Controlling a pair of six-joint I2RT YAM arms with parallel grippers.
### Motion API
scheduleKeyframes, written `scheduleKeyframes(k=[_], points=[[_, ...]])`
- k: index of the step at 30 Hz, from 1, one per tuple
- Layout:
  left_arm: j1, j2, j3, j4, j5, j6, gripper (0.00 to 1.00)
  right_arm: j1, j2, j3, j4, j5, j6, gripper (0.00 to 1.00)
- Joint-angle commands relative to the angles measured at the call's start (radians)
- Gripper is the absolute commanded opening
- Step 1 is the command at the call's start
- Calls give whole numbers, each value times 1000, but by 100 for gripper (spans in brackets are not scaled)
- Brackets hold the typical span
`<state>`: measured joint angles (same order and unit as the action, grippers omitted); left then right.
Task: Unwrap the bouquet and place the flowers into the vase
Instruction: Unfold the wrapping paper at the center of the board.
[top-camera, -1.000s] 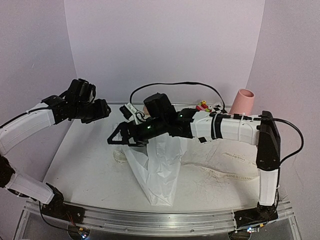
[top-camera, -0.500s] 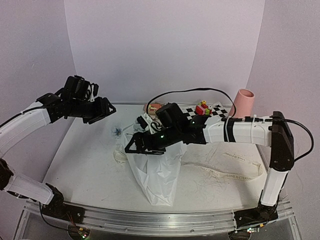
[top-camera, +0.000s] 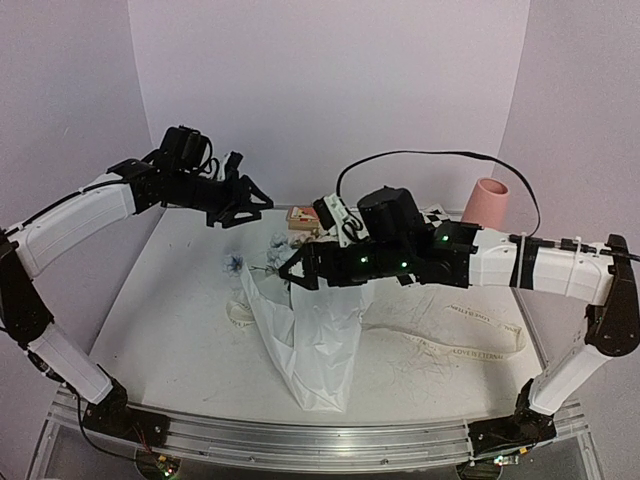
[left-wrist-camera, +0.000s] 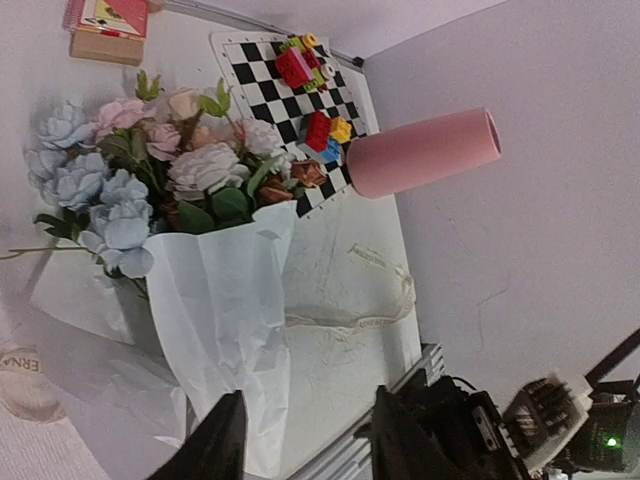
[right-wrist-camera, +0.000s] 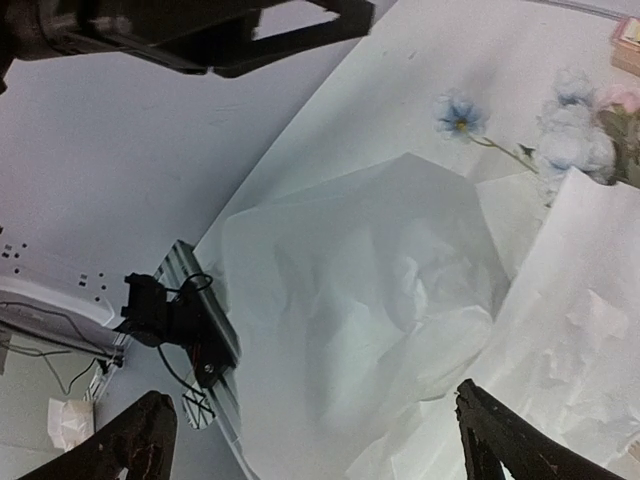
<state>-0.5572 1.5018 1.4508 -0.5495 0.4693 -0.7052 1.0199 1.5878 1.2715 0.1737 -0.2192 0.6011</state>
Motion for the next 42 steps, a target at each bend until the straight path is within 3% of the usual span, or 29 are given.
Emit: scheduleKeyframes(k=[1, 11, 17, 27, 34, 42], points=[[-44, 21, 117, 43, 148, -43, 38, -2, -47, -58, -69, 203, 58, 98], [-234, 60, 59, 43, 161, -109, 28, -15, -56, -64, -246, 438, 154, 98], [-250, 8, -53, 8, 106, -106, 0, -43, -58, -77, -328, 484, 216, 98], [-209, -64, -144, -422, -248, -23, 0, -47, -20, -61, -337, 450, 222, 98], [-46, -176, -362, -451, -252, -22, 0, -46, 33, -32, -338, 396, 206, 98], [-24, -97, -484, -443, -358, 10, 0, -45, 115, 34, -336, 305, 160, 98]])
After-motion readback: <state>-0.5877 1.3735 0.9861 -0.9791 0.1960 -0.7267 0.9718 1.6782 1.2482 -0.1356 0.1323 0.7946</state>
